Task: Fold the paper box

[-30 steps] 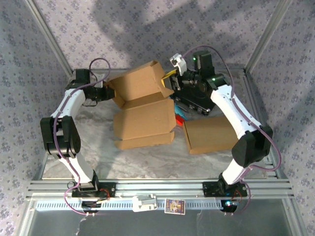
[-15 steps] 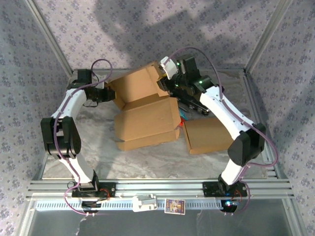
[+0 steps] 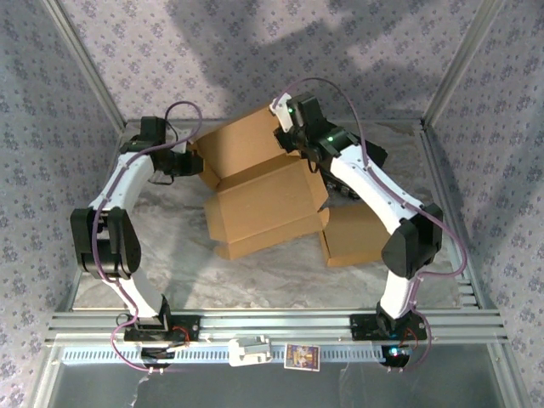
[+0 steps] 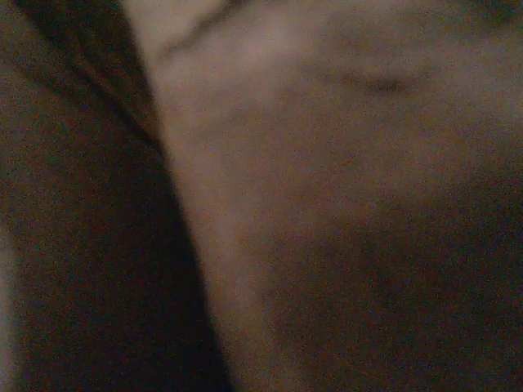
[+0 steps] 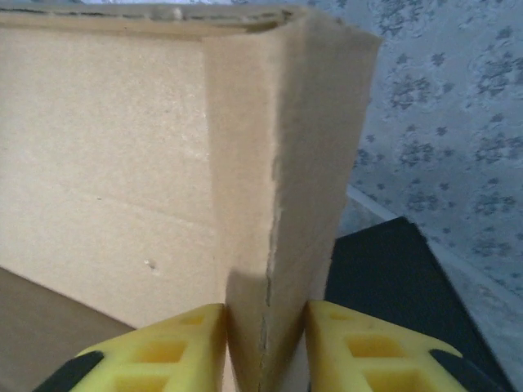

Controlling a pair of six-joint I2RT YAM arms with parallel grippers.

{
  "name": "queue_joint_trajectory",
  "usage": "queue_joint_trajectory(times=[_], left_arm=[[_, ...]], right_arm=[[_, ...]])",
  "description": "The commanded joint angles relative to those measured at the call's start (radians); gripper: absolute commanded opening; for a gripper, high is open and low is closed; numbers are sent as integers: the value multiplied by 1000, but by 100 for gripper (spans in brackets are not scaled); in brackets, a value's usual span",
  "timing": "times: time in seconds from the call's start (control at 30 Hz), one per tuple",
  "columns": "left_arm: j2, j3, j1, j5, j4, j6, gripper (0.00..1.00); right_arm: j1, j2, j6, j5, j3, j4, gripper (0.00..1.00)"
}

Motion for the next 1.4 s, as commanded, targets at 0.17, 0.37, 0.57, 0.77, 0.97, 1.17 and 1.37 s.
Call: queue_joint_trajectory(times=[0.17,0.37,0.57,0.77,0.97,1.17,1.37], left_arm=[[-40,119,-69,-85,-109,-61,0],[-32,173,-113,-121,-198,-112,0],[-24,240,-149,-178,-301,-162,0],[-36,264,-175,-203,-360,-188,0],[-39,268,-177,-207,-381,-185,0],[-35,287,-177,-206,-391,-182,0],[-30,296,-177,-207,-395,-178,0]], right_arm=[[6,25,88,100,55,-30,0],[-57,11,122,3,48,-31,0],[-107,12,126,-81,61,-39,0],[-170,11,144,-188,71,-39,5],[-196,35,135,-265,103,-59,13],[-206,46,115,-264,108,-67,18],[-195,57,101,-200,118,-75,21]])
